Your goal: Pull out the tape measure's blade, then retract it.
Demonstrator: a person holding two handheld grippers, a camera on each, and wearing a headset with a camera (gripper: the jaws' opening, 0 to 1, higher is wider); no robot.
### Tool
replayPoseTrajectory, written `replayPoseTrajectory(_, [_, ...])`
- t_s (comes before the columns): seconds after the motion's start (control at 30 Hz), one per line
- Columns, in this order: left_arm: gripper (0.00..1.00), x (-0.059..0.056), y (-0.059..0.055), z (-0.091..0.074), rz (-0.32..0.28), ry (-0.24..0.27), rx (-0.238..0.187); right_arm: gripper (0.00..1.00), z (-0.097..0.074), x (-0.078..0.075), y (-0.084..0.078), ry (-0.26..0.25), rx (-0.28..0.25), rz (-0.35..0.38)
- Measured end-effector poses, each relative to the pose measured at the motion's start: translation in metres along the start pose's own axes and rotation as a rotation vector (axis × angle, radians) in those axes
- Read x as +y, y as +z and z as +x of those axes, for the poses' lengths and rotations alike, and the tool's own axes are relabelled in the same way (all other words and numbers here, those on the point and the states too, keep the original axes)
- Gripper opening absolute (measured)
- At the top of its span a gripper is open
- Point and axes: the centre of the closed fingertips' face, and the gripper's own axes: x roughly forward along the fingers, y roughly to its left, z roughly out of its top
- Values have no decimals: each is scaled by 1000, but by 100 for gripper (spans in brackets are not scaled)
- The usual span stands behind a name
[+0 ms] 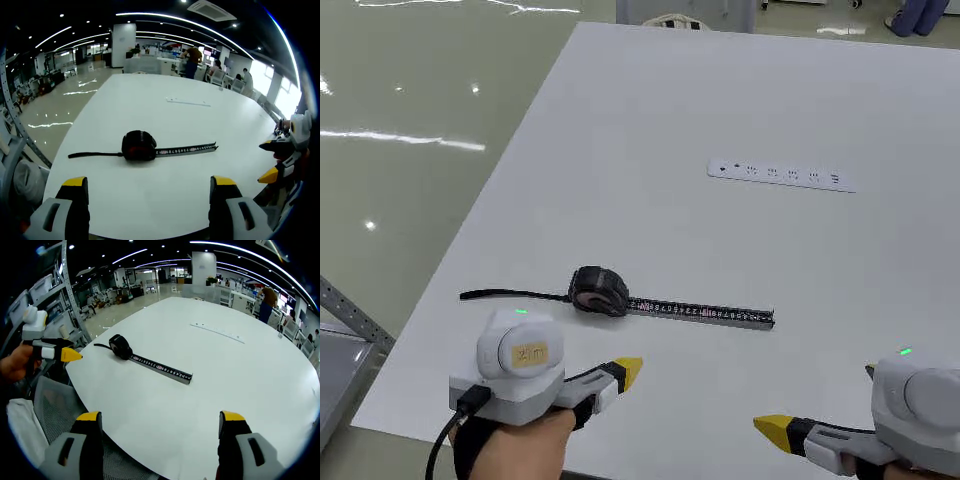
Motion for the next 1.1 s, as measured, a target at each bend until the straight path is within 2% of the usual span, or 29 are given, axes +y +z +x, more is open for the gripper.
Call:
replayPoseTrajectory(0.1, [97, 3, -2, 3, -8, 20, 0, 99, 6, 0, -1, 8, 11, -9])
replayPoseTrajectory(0.33, [97, 4, -2, 5, -11, 20, 2, 99, 8, 1, -2, 11, 17, -11])
replayPoseTrajectory(0.37, [97, 3, 0, 12, -15, 24, 6, 99, 19, -1, -2, 26, 36, -21])
replayPoseTrajectory(0.43, [97, 4, 1, 17, -14, 31, 11, 99, 24, -2, 0, 30, 40, -27])
replayPoseTrajectory(0.73, [97, 9, 1, 26, -24, 49, 16, 99, 33, -8, 3, 40, 56, -42])
replayPoseTrajectory(1.1, [95, 9, 0, 37, -36, 61, 27, 98, 46, -13, 4, 64, 79, -69])
